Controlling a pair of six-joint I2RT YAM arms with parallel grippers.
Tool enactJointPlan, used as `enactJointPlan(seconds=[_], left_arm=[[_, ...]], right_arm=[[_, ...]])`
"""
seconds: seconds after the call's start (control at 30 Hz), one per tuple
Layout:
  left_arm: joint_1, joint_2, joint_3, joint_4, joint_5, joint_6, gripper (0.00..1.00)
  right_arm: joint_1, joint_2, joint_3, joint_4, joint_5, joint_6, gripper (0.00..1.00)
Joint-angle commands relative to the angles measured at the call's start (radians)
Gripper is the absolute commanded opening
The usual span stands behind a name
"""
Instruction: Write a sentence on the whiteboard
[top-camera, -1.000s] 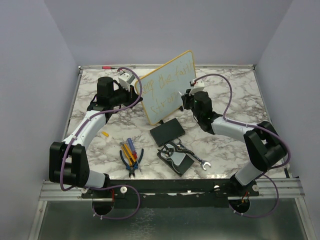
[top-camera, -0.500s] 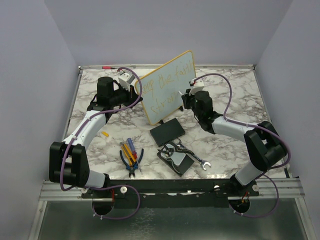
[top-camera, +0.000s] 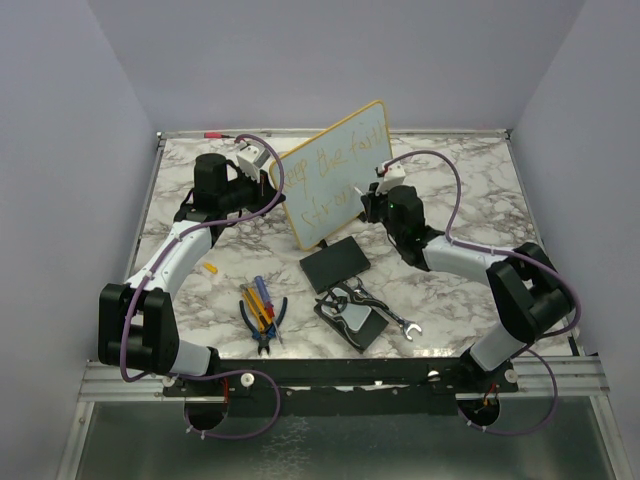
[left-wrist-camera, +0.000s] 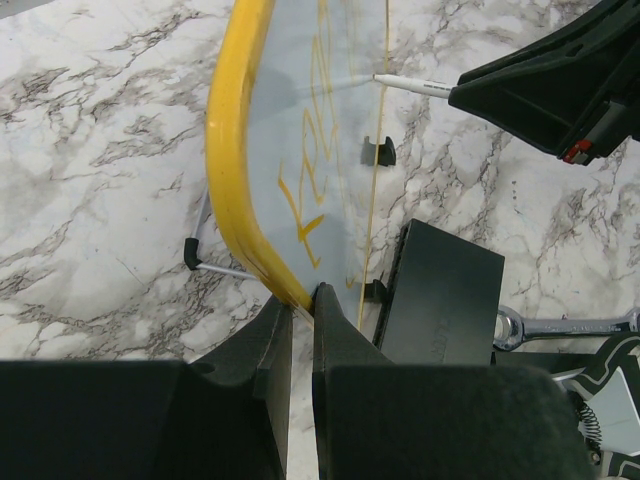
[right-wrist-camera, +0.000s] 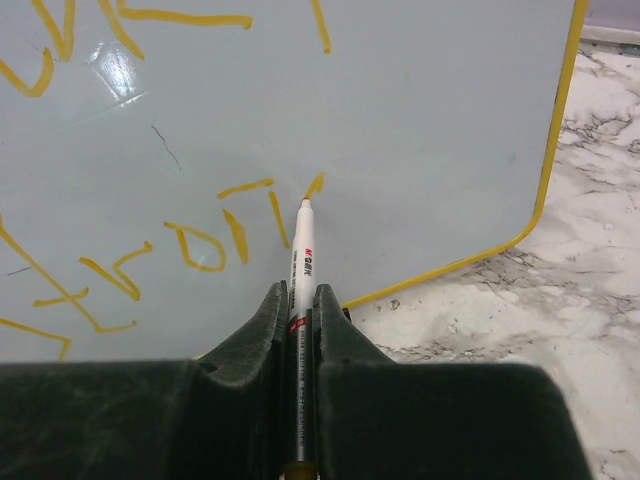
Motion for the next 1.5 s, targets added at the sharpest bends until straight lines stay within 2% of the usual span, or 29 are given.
enactJointPlan(seconds=[0.0,0.33,0.53,1.47], left_arm=[[-0.024,0.028,-0.034,-0.113,0.008,0.042,0.00],[-0.024,0.028,-0.035,-0.114,0.008,0.042,0.00],[-0.025,0.028,-0.035,-0.114,0.008,0.042,0.00],[-0.025,0.030,-0.035,-0.114,0.010,0.041,0.00]], right_arm=[[0.015,0.029,-0.023,-0.001,-0.038,-0.004,0.01],[0.015,0.058,0.012,-0.048,0.070,0.020,0.01],[0.015,0.060,0.029,-0.041,0.085,0.017,0.01],[0.019,0.003,0.081,-0.003,0.039,-0.038,0.01]])
